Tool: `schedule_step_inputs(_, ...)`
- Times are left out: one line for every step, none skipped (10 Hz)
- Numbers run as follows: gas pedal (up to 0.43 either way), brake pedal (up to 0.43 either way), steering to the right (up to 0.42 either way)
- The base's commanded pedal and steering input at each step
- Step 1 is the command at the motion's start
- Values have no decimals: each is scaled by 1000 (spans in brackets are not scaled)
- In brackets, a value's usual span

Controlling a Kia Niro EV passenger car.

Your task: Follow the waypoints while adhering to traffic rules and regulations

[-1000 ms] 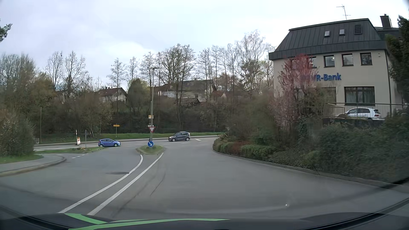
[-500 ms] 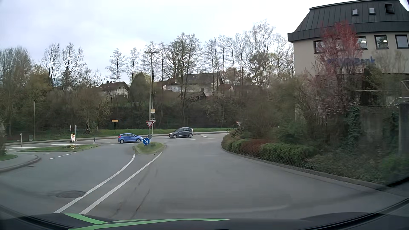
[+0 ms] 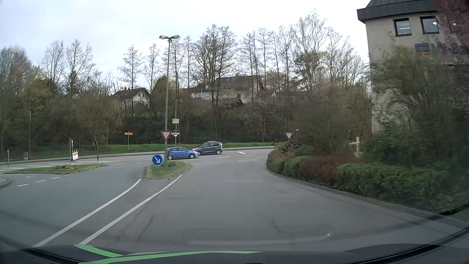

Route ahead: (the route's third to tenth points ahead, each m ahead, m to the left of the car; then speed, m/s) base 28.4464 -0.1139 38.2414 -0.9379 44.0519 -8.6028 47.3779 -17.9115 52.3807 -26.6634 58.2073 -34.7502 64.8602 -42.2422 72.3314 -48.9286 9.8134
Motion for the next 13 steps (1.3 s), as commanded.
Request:
schedule_step_inputs(0, 195, -21)
schedule_step_inputs(0, 201, -20)
schedule_step_inputs(0, 207, -20)
schedule_step_inputs(0, 207, -19)
schedule_step_inputs(0, 207, -17)
schedule_step_inputs(0, 207, -16)
schedule_step_inputs(0, 207, -13)
schedule_step_inputs(0, 207, -8)
schedule_step_inputs(0, 213, -3)
schedule_step_inputs(0, 207, 0)
schedule_step_inputs(0, 213, 5)
schedule_step_inputs(0, 213, 15)
schedule_step_inputs(0, 220, 23)
